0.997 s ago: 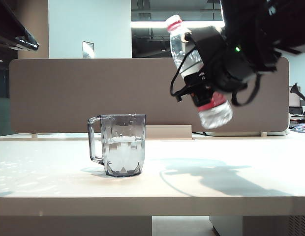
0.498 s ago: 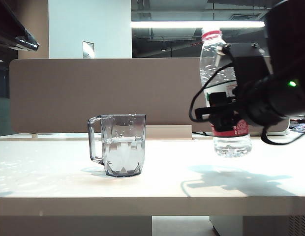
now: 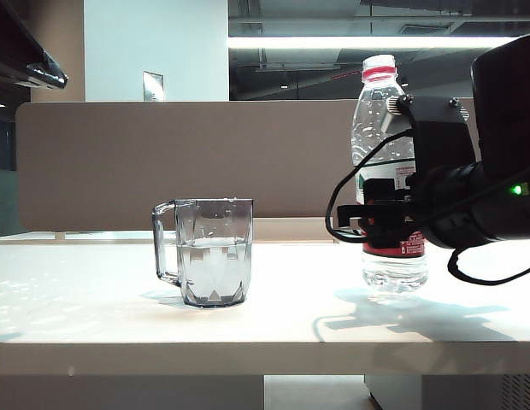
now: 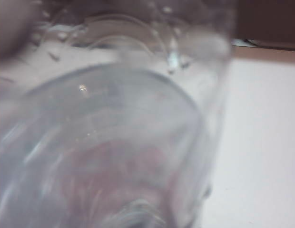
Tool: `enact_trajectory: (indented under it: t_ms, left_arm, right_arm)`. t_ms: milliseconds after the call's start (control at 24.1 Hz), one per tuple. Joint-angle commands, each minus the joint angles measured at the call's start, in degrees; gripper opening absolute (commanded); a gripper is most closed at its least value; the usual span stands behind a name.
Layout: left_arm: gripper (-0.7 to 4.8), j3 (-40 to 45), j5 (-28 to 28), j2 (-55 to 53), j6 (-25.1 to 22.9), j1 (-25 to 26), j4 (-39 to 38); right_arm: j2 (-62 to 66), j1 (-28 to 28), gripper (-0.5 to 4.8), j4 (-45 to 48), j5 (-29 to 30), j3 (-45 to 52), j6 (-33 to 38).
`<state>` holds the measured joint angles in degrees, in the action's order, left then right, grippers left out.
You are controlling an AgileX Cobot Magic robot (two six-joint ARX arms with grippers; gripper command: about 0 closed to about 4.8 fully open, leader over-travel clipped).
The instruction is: Pick up the mineral water bottle on the table and pour water into the mug until it's half full.
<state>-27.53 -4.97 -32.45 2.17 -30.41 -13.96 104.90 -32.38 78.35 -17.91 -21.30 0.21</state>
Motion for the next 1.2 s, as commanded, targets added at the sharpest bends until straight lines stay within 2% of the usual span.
enact_trajectory:
  t_ms: [42, 581, 872, 914, 1080, 1204]
  left_arm:
    - [-0.04, -0.2, -0.2, 0.0, -0.2, 0.0, 0.7]
    - [-0.04, -0.2, -0.2, 0.0, -0.2, 0.0, 0.8]
    - [-0.05, -0.2, -0.2, 0.0, -0.2, 0.0, 0.7]
    - [-0.04, -0.2, -0.2, 0.0, -0.2, 0.0, 0.7]
    - [-0.04, -0.2, -0.2, 0.0, -0.2, 0.0, 0.7]
    - [-0.04, -0.2, -0.2, 0.0, -0.2, 0.0, 0.7]
  right_arm:
    - [-0.4, -0.1, 2.01, 2.0, 0.1, -0.1, 0.2]
    - [2.1, -0.1, 2.02, 2.1, 0.3, -0.2, 0.3]
    - [3.3, -0.1, 2.04, 2.0, 1.0, -0.3, 2.8]
    - [3.3, -0.1, 2.18, 2.0, 1.6, -0.3, 2.8]
    - [3.3, -0.1, 3.31, 2.0, 4.0, -0.3, 2.8]
    - [3.3, -0.1, 3.43, 2.0, 4.1, -0.3, 2.8]
